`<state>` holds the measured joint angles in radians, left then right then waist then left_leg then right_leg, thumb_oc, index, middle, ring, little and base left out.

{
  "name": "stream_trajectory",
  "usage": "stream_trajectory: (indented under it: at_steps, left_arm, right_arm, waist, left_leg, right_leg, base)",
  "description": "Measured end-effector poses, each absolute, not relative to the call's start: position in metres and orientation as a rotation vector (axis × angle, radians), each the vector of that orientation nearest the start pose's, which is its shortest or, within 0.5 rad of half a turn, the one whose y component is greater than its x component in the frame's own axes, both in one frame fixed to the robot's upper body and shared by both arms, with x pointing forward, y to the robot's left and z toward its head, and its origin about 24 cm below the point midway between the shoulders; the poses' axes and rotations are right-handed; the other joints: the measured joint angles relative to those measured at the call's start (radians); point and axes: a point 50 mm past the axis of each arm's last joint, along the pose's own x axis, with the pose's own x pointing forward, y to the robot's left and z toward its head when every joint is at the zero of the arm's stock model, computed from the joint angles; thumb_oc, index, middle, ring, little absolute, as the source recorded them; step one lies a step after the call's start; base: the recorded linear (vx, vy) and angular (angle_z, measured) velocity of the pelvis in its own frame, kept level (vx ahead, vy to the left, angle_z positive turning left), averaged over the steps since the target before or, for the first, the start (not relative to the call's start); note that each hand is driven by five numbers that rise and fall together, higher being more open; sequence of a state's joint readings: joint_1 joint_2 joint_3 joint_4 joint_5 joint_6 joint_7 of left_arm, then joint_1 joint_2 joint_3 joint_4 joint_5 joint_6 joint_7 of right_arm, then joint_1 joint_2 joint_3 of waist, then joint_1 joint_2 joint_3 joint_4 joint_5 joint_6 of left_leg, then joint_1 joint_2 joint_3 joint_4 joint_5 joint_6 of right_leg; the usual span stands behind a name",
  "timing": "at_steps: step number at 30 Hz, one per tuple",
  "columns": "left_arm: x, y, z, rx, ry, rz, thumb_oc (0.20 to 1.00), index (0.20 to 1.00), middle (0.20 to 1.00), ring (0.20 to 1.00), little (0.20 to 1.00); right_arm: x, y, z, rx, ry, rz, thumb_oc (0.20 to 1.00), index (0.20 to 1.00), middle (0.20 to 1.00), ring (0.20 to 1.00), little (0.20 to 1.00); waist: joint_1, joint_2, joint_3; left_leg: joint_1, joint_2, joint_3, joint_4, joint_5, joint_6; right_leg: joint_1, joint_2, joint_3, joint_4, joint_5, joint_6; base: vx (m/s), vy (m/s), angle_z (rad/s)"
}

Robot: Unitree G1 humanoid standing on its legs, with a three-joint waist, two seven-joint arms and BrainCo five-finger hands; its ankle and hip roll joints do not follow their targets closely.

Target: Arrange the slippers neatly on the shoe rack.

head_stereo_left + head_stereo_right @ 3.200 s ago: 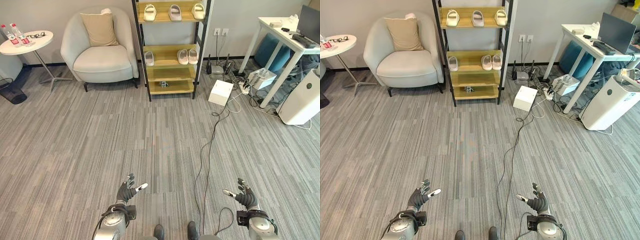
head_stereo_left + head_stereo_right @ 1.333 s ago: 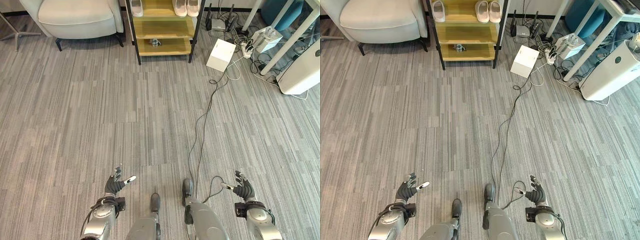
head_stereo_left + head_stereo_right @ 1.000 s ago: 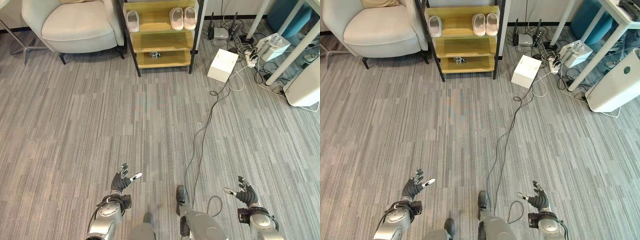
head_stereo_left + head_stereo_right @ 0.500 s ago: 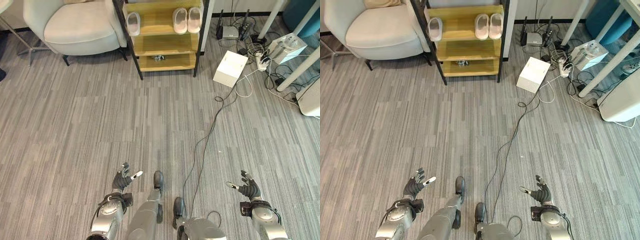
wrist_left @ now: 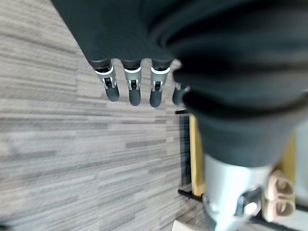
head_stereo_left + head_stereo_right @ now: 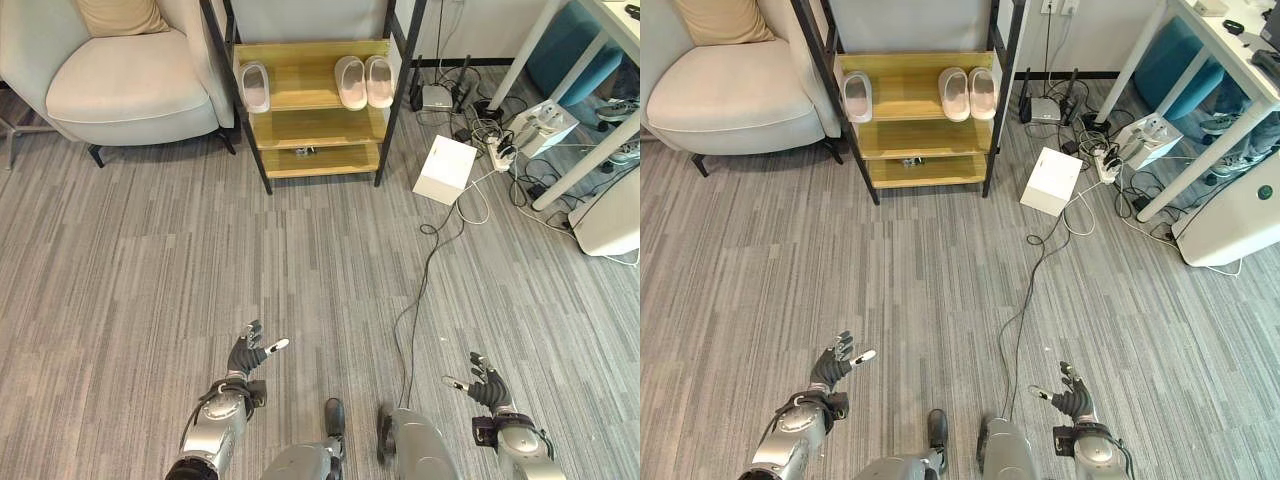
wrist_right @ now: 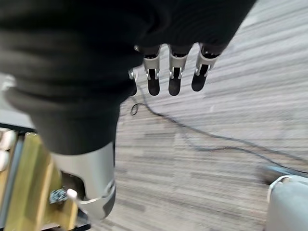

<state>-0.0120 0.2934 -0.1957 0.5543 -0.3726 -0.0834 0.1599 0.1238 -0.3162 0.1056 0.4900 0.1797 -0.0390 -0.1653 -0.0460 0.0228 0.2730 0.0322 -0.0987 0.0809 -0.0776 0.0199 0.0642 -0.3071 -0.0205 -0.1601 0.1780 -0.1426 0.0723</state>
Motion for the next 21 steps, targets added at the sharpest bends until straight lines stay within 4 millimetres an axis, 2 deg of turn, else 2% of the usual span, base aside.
stream_trajectory:
  at_steps: [1,2,3,4,5,6,7,8,9,10,11,13,14,15,16,17,18,20,21]
  left_arm:
    - [0.217,0.208,-0.067,0.019,0.492,0.156,1.0,1.0,1.0,1.0,1.0]
    - [0.215,0.208,-0.068,0.018,0.497,0.155,1.0,1.0,1.0,1.0,1.0]
    - [0.216,0.206,-0.067,0.012,0.49,0.148,1.0,1.0,1.0,1.0,1.0]
    - [0.216,0.206,-0.067,0.014,0.491,0.147,1.0,1.0,1.0,1.0,1.0]
    - [0.214,0.207,-0.068,0.016,0.495,0.149,1.0,1.0,1.0,1.0,1.0]
    - [0.21,0.207,-0.071,0.014,0.51,0.153,1.0,1.0,1.0,1.0,1.0]
    - [0.207,0.202,-0.074,0.004,0.522,0.139,1.0,1.0,1.0,1.0,1.0]
    - [0.203,0.196,-0.077,-0.009,0.532,0.122,1.0,1.0,1.0,1.0,1.0]
    - [0.202,0.195,-0.078,-0.008,0.539,0.122,1.0,1.0,1.0,1.0,1.0]
    - [0.199,0.193,-0.08,-0.014,0.547,0.107,1.0,1.0,1.0,1.0,1.0]
    - [0.196,0.191,-0.081,-0.015,0.553,0.096,1.0,1.0,1.0,1.0,1.0]
    - [0.187,0.189,-0.086,-0.034,0.576,0.098,1.0,1.0,1.0,1.0,1.0]
    - [0.186,0.189,-0.086,-0.035,0.578,0.097,1.0,1.0,1.0,1.0,1.0]
    - [0.191,0.189,-0.084,-0.034,0.564,0.093,1.0,1.0,1.0,1.0,1.0]
    - [0.193,0.19,-0.082,-0.034,0.558,0.096,1.0,1.0,1.0,1.0,1.0]
    - [0.202,0.189,-0.077,-0.034,0.533,0.089,1.0,1.0,1.0,1.0,1.0]
    - [0.204,0.189,-0.076,-0.033,0.526,0.086,1.0,1.0,1.0,1.0,1.0]
    - [0.204,0.188,-0.076,-0.033,0.527,0.079,1.0,1.0,1.0,1.0,1.0]
    - [0.206,0.187,-0.075,-0.033,0.521,0.077,1.0,1.0,1.0,1.0,1.0]
  right_arm:
    - [0.181,-0.235,-0.076,-0.201,0.572,-0.201,1.0,1.0,1.0,1.0,1.0]
    - [0.18,-0.235,-0.077,-0.202,0.576,-0.204,1.0,1.0,1.0,1.0,1.0]
    - [0.179,-0.237,-0.078,-0.207,0.582,-0.21,1.0,1.0,1.0,1.0,1.0]
    - [0.177,-0.238,-0.079,-0.205,0.59,-0.214,1.0,1.0,1.0,1.0,1.0]
    - [0.177,-0.237,-0.08,-0.202,0.593,-0.214,1.0,1.0,1.0,1.0,1.0]
    - [0.176,-0.237,-0.08,-0.2,0.594,-0.216,1.0,1.0,1.0,1.0,1.0]
    - [0.173,-0.242,-0.08,-0.197,0.598,-0.239,1.0,1.0,1.0,1.0,1.0]
    - [0.172,-0.246,-0.083,-0.193,0.608,-0.256,1.0,1.0,1.0,1.0,1.0]
    - [0.169,-0.246,-0.086,-0.18,0.636,-0.267,1.0,1.0,1.0,1.0,1.0]
    - [0.164,-0.247,-0.089,-0.168,0.65,-0.269,1.0,1.0,1.0,1.0,1.0]
    - [0.157,-0.248,-0.091,-0.17,0.664,-0.272,1.0,1.0,1.0,1.0,1.0]
    - [0.154,-0.255,-0.089,-0.197,0.666,-0.268,1.0,1.0,1.0,1.0,1.0]
    - [0.157,-0.258,-0.087,-0.194,0.655,-0.277,1.0,1.0,1.0,1.0,1.0]
    - [0.16,-0.258,-0.085,-0.191,0.648,-0.278,1.0,1.0,1.0,1.0,1.0]
    - [0.163,-0.257,-0.084,-0.188,0.638,-0.274,1.0,1.0,1.0,1.0,1.0]
    - [0.168,-0.255,-0.082,-0.185,0.622,-0.269,1.0,1.0,1.0,1.0,1.0]
    - [0.171,-0.255,-0.08,-0.184,0.612,-0.268,1.0,1.0,1.0,1.0,1.0]
    - [0.174,-0.254,-0.078,-0.187,0.601,-0.266,1.0,1.0,1.0,1.0,1.0]
    - [0.176,-0.254,-0.079,-0.191,0.604,-0.265,1.0,1.0,1.0,1.0,1.0]
  waist:
    - [0.001,-0.001,0.001]
    - [0.0,-0.002,0.0]
    - [-0.01,0.003,-0.004]
    - [-0.009,-0.004,-0.006]
    - [-0.004,-0.016,-0.006]
    - [-0.003,-0.02,-0.009]
    - [-0.013,-0.007,-0.017]
    - [-0.02,0.001,-0.015]
    - [-0.019,-0.002,-0.016]
    - [-0.015,-0.018,-0.02]
    - [-0.019,-0.034,-0.024]
    - [0.002,-0.028,-0.04]
    - [0.012,-0.008,-0.052]
    - [0.014,-0.009,-0.05]
    - [0.019,-0.012,-0.045]
    - [0.026,-0.036,-0.03]
    - [0.018,-0.046,-0.022]
    - [0.008,-0.051,-0.016]
    - [-0.005,-0.054,-0.011]
  left_leg:
    - [0.014,-0.001,0.002,0.0,-0.001,0.0]
    - [0.029,-0.004,0.012,0.0,-0.003,-0.002]
    - [0.049,0.001,0.03,0.0,-0.069,-0.042]
    - [0.063,-0.005,0.04,0.0,-0.094,-0.012]
    - [0.074,-0.014,0.042,0.0,-0.1,-0.007]
    - [0.093,-0.022,0.04,0.0,-0.103,-0.003]
    - [0.108,-0.025,0.037,0.0,-0.104,-0.004]
    - [0.126,-0.017,0.028,0.024,-0.128,-0.043]
    - [0.12,-0.017,0.033,0.066,-0.135,-0.052]
    - [0.083,-0.022,0.037,0.22,-0.143,-0.065]
    - [0.066,-0.031,0.04,0.302,-0.146,-0.067]
    - [0.009,-0.01,0.016,0.486,-0.161,-0.07]
    - [-0.071,0.008,-0.03,0.655,-0.186,-0.087]
    - [-0.113,0.012,-0.045,0.692,-0.208,-0.082]
    - [-0.15,0.013,-0.051,0.681,-0.228,-0.08]
    - [-0.199,0.013,-0.054,0.566,-0.238,-0.07]
    - [-0.219,0.011,-0.058,0.498,-0.233,-0.073]
    - [-0.248,0.023,-0.076,0.297,-0.18,-0.086]
    - [-0.254,0.024,-0.08,0.15,-0.122,-0.095]
  right_leg:
    - [-0.004,0.011,-0.007,-0.042,0.041,-0.014]
    - [-0.006,0.024,-0.008,-0.083,0.082,-0.009]
    - [-0.016,0.042,-0.024,-0.125,0.127,0.006]
    - [-0.01,0.051,-0.035,-0.13,0.141,-0.004]
    - [-0.012,0.049,-0.035,-0.124,0.147,-0.017]
    - [-0.012,0.049,-0.029,-0.105,0.163,-0.043]
    - [-0.005,0.047,-0.028,-0.102,0.214,-0.074]
    - [0.019,0.052,-0.038,-0.073,0.238,-0.102]
    - [0.027,0.051,-0.035,-0.052,0.216,-0.134]
    - [0.073,0.039,-0.012,-0.062,0.194,-0.155]
    - [0.102,0.03,0.024,-0.097,0.24,-0.159]
    - [0.188,0.054,0.051,-0.151,0.243,-0.188]
    - [0.22,0.081,0.061,-0.18,0.231,-0.208]
    - [0.23,0.085,0.066,-0.192,0.229,-0.216]
    - [0.244,0.082,0.07,-0.206,0.228,-0.224]
    - [0.271,0.07,0.065,-0.227,0.252,-0.208]
    - [0.294,0.065,0.053,-0.241,0.249,-0.206]
    - [0.347,0.061,0.044,-0.26,0.219,-0.177]
    - [0.367,0.062,0.027,-0.26,0.198,-0.165]
  base:
    - [0.32,-0.206,0.14]
    - [0.5,-0.272,0.33]
    - [0.56,-0.286,0.36]
    - [0.44,-0.214,0.23]
    - [0.17,-0.085,0.01]
    - [0.34,-0.197,0.11]
    - [0.65,-0.381,0.24]
    - [0.76,-0.446,0.29]
    - [0.55,-0.321,0.26]
    - [0.24,-0.138,0.2]
    - [0.22,-0.127,0.08]
    - [0.27,-0.136,-0.28]
    - [0.34,-0.113,-0.31]
    - [0.25,-0.052,-0.16]
    - [0.17,-0.013,-0.14]
    - [0.17,0.002,0.0]
    - [0.36,0.004,0.05]
    - [0.34,0.026,0.2]
    - [0.32,0.077,0.25]
